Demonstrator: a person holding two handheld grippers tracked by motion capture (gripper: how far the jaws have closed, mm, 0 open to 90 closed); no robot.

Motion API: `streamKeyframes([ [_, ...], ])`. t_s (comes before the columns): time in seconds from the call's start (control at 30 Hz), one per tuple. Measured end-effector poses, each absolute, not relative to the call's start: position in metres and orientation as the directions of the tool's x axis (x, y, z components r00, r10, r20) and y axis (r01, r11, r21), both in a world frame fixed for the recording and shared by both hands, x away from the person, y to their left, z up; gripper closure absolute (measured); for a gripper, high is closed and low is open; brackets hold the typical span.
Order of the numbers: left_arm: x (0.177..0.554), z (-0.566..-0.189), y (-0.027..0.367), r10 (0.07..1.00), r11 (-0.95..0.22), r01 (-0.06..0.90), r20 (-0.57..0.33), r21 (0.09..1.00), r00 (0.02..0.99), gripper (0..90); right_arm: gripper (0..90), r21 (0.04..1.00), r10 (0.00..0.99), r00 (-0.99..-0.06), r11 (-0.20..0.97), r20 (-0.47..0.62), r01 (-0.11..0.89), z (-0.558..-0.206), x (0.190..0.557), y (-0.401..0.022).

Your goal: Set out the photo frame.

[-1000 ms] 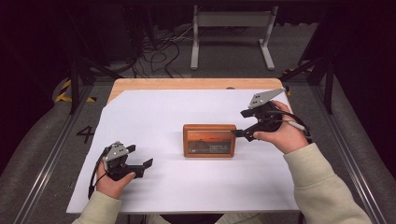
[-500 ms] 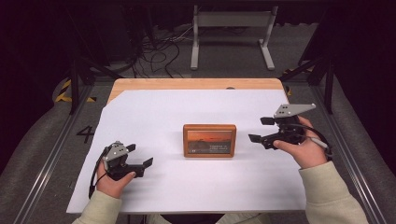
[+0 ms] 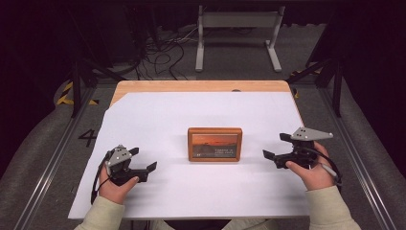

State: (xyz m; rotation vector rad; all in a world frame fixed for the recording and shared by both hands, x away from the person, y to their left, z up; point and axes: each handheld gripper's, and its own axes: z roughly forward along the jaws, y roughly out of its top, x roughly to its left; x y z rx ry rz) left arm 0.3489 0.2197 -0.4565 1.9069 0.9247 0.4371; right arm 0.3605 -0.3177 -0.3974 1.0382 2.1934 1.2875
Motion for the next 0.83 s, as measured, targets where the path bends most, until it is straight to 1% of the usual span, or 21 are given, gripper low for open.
streamKeyframes([
  [0.07, 0.349, -0.456, 0.219, 0.754, -0.274, 0.418, -0.077, 0.866, 0.653, 10.1, 5.3, 0.886, 0.764, -0.643, 0.263, 0.049, 0.381, -0.408, 0.358, -0.321],
  [0.13, 0.349, -0.457, 0.218, 0.753, -0.274, 0.416, -0.075, 0.867, 0.654, 10.1, 5.2, 0.879, 0.761, -0.646, 0.266, 0.061, 0.396, -0.419, 0.358, -0.323],
  [0.33, 0.352, -0.457, 0.217, 0.748, -0.277, 0.413, -0.075, 0.868, 0.660, 10.1, 5.2, 0.893, 0.778, -0.625, 0.233, 0.066, 0.384, -0.439, 0.355, -0.329],
  [0.63, 0.352, -0.458, 0.215, 0.739, -0.283, 0.411, -0.076, 0.866, 0.670, 9.9, 5.5, 0.884, 0.790, -0.610, 0.241, 0.061, 0.400, -0.449, 0.356, -0.328],
  [0.83, 0.352, -0.458, 0.215, 0.735, -0.290, 0.402, -0.067, 0.868, 0.675, 9.0, 5.5, 0.884, 0.792, -0.607, 0.240, 0.061, 0.402, -0.449, 0.356, -0.328],
])
